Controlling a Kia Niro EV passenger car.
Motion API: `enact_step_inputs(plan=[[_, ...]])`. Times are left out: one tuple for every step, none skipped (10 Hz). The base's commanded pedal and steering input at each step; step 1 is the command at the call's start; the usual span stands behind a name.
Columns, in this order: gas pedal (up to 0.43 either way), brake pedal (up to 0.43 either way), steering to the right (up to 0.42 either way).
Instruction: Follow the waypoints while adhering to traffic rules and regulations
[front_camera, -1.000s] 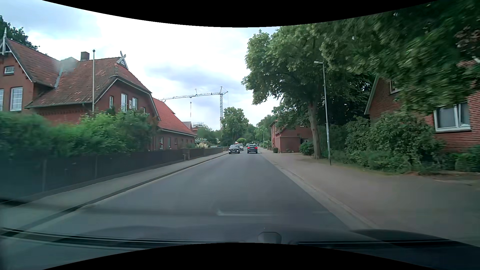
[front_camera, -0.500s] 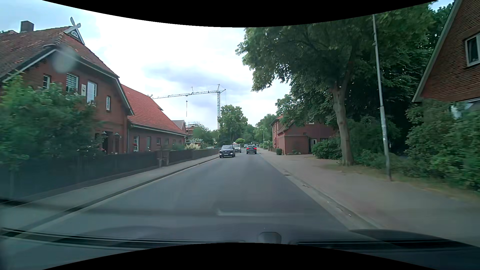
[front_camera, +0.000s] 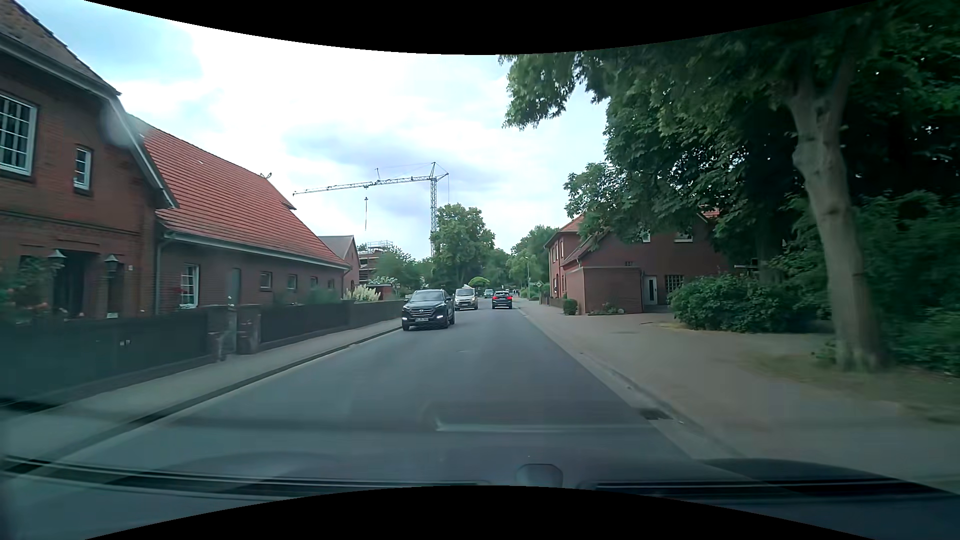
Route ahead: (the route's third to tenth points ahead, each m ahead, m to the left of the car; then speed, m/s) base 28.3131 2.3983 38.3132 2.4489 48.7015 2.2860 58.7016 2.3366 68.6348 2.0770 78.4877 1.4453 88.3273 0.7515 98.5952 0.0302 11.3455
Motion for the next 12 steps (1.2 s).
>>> enact_step_inputs(plan=[[0.118,0.0,-0.002],[0.118,0.0,-0.001],[0.118,0.0,-0.001],[0.118,0.0,-0.001],[0.118,0.0,-0.001],[0.118,0.0,-0.003],[0.118,0.0,-0.003],[0.118,0.0,-0.003],[0.118,0.0,-0.003],[0.118,0.0,-0.003],[0.118,0.0,-0.003],[0.118,0.0,-0.003]])
